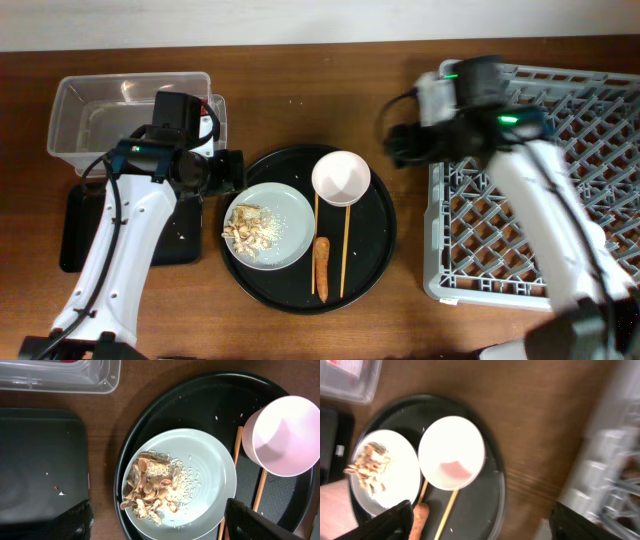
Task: Sort waste into correct bins and load items into the dishwasher rack
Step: 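Grasp the pink bowl with the right gripper and place it in the rack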
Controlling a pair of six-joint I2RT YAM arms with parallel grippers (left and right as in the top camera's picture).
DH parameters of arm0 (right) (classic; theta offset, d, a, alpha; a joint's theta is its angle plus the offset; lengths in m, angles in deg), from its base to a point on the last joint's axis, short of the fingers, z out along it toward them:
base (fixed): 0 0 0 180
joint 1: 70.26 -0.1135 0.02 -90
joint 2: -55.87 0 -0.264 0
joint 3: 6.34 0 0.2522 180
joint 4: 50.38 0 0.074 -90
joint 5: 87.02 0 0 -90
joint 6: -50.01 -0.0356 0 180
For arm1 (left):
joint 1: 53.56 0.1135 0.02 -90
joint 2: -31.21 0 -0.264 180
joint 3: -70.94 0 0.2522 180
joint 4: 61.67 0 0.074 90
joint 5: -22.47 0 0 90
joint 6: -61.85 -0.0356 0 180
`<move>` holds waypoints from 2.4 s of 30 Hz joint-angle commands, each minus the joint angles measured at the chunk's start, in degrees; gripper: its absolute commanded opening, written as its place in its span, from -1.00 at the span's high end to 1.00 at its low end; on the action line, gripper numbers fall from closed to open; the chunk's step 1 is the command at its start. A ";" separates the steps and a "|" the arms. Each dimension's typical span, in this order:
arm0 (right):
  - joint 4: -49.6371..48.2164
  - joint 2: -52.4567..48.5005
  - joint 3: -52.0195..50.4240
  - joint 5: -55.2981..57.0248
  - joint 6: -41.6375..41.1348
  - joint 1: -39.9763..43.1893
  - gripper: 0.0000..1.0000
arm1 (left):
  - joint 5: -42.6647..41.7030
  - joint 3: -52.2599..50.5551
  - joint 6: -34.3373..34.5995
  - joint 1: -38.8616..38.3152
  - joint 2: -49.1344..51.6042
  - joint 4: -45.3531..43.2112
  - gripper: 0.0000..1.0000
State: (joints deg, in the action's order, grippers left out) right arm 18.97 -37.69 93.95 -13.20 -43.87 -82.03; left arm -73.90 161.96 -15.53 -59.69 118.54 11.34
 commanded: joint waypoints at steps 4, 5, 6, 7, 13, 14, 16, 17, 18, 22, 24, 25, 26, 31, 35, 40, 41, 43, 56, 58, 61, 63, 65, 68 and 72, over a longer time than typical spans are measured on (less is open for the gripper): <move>-6.62 -16.98 0.55 9.18 -13.49 -8.13 -0.26 | 0.42 0.48 -0.72 0.31 -0.90 0.00 -0.66; -7.08 -18.73 0.55 9.16 -13.62 -8.15 -0.22 | 0.42 0.48 -0.72 0.28 -0.90 0.02 -0.66; -7.10 -20.33 0.55 8.92 -13.64 -8.15 -0.11 | 0.42 0.48 -0.70 0.28 -0.90 0.02 -0.66; -6.99 -21.35 0.55 8.66 -13.84 -8.15 0.02 | 0.42 0.48 -0.70 0.31 -0.90 0.02 -0.66; -7.02 -23.30 -0.22 7.19 -13.84 -8.26 0.57 | 0.39 0.48 -0.70 0.28 -0.90 0.00 -0.67; -7.04 -23.30 -0.22 7.19 -13.81 -8.24 0.71 | 0.35 0.48 -0.70 0.28 -0.90 0.02 -0.66; -6.86 -22.95 0.07 7.21 -13.75 -7.93 0.92 | 0.22 0.48 -0.70 0.28 -0.90 0.00 -0.66; -6.56 -22.38 0.39 7.30 -13.53 -7.54 0.92 | 0.22 0.48 -0.70 0.28 -0.90 0.00 -0.66; -6.16 -20.65 1.20 7.50 -12.90 -6.56 0.92 | 0.22 0.48 -0.70 0.28 -0.90 0.00 -0.67; -1.11 -10.71 5.99 13.22 -9.62 -1.55 0.92 | 0.26 0.48 -0.70 0.31 -0.90 -0.04 -0.66; -1.05 -3.50 7.58 17.92 -5.51 3.21 0.92 | 0.26 0.48 -0.70 0.31 -0.90 -0.02 -0.67; -1.60 -1.36 7.69 20.68 -3.98 5.27 0.92 | 0.24 0.48 -0.70 0.31 -0.90 -0.07 -0.67; -2.38 0.55 7.69 24.33 -2.29 7.82 0.92 | 0.22 0.48 -0.70 0.28 -0.90 -0.04 -0.67; -10.19 1.25 7.67 56.28 1.75 21.16 0.92 | 0.22 0.48 -0.70 0.28 -0.90 -0.20 -0.67; -18.34 -2.56 7.50 77.29 1.75 26.14 0.92 | 0.20 0.48 -0.70 0.28 -0.90 -0.15 -0.67; -21.86 -12.66 7.50 84.26 1.75 30.64 0.92 | 0.20 0.48 -0.68 0.28 -0.90 0.26 -0.67; -22.43 -14.97 7.50 84.43 1.75 31.26 0.92 | 0.20 0.48 -0.70 0.28 -0.90 0.26 -0.67; -23.21 -18.23 7.50 84.41 1.73 32.02 0.91 | 0.20 0.48 -0.68 0.28 -0.90 0.42 -0.67; -22.29 -21.38 -1.20 74.42 -1.55 27.41 0.92 | -0.24 0.48 -0.66 0.28 -0.90 1.38 -0.67; -17.92 -21.35 -1.20 74.40 -5.05 26.38 0.92 | -0.22 0.48 -0.68 0.28 -0.90 1.44 -0.66; -12.00 -21.29 -1.18 74.36 -11.41 26.03 0.92 | -0.22 0.48 -0.68 0.28 -0.90 1.53 -0.66; -7.58 -20.72 -1.18 71.89 -15.30 26.03 0.68 | -0.22 0.48 -0.68 0.28 -0.90 1.53 -0.66; -5.44 -19.30 -1.11 67.80 -15.28 26.03 0.25 | -0.22 0.48 -0.68 0.28 -0.90 1.53 -0.67; -3.67 -13.20 -1.07 61.77 -15.23 26.01 -0.05 | -0.22 0.48 -0.68 0.28 -0.90 1.55 -0.67; -1.90 -2.01 -0.70 39.95 -6.49 24.33 -0.43 | -0.22 0.48 -0.68 0.28 -0.90 1.51 -0.89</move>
State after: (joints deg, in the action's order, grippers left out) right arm 16.35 -46.43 92.68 42.95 -56.37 -56.35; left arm -74.01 161.96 -15.66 -59.69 118.54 12.78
